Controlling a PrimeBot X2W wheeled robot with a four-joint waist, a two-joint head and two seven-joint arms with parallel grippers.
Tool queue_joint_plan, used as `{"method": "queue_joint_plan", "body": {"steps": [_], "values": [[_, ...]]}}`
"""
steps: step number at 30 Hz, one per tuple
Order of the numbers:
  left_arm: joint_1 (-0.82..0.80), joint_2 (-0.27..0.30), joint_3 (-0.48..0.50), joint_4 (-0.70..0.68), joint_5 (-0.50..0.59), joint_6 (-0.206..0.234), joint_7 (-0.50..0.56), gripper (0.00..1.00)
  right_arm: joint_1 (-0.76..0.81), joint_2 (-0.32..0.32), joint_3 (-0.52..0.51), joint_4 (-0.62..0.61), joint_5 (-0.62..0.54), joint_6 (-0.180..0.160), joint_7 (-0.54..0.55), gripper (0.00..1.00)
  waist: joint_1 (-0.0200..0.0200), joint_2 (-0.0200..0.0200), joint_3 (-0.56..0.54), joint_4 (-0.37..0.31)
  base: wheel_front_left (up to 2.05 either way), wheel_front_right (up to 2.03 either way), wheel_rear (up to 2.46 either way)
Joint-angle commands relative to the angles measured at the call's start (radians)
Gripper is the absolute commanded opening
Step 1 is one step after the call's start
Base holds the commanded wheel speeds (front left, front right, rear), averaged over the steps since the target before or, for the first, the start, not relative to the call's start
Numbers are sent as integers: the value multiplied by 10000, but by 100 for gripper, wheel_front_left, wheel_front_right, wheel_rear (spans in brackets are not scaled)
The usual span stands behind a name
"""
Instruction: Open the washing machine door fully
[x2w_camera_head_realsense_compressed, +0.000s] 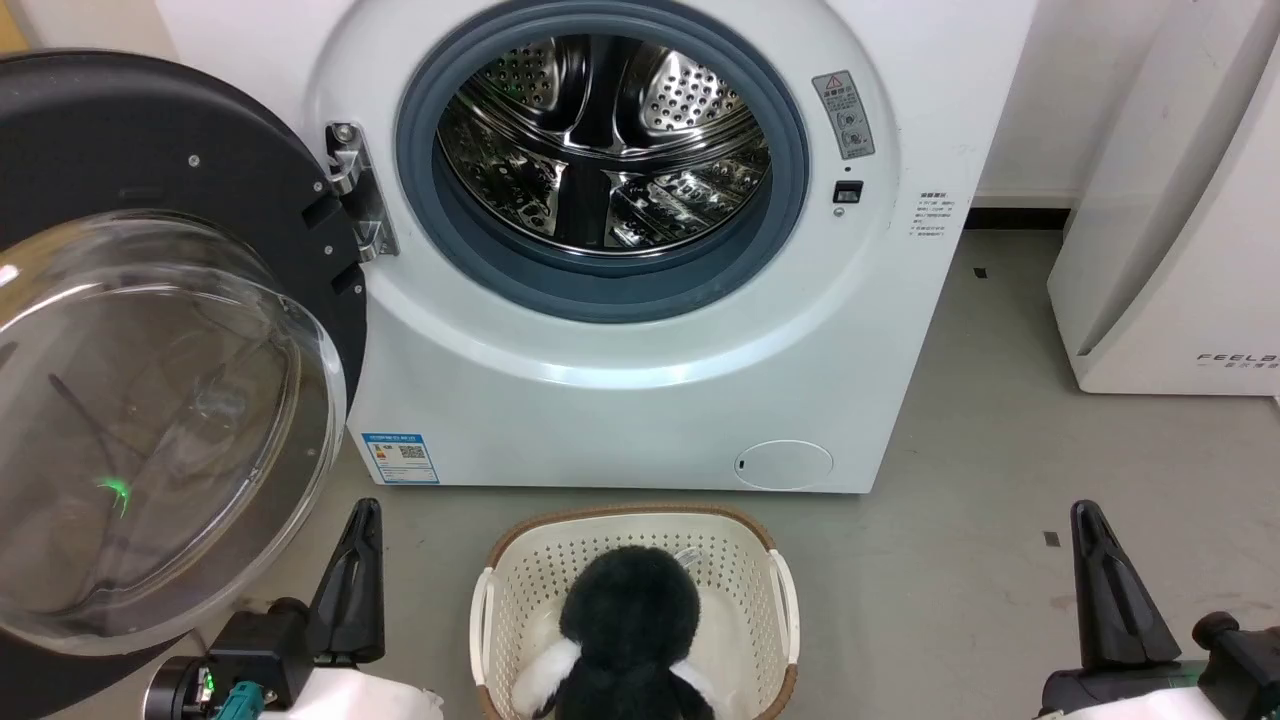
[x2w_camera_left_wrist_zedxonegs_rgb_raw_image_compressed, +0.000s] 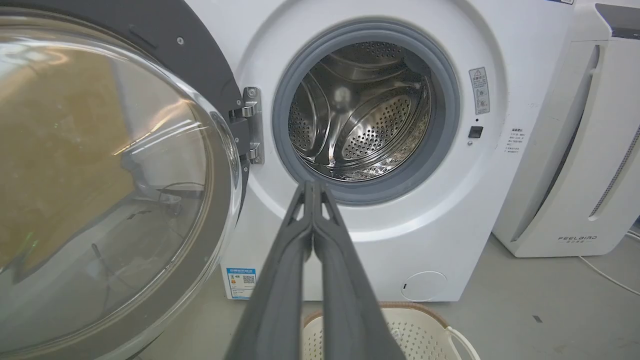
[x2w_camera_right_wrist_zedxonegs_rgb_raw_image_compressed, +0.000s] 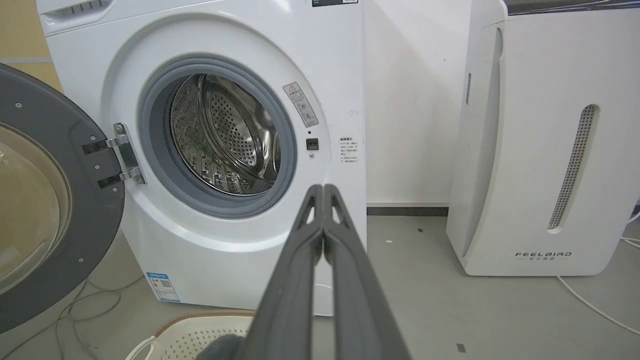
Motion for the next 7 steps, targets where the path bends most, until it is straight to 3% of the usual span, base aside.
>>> {"method": "queue_joint_plan", "body": {"steps": [1, 7], "values": [[-11, 1, -14, -27, 34, 32, 82, 0, -39, 1, 18, 14, -54, 0, 59, 0, 0, 0, 2, -3, 0, 0, 0], [-24, 1, -30, -60, 78, 72, 204, 0, -86, 3, 49, 30, -122, 1, 181, 0, 0, 0, 10, -16, 0, 0, 0]]}}
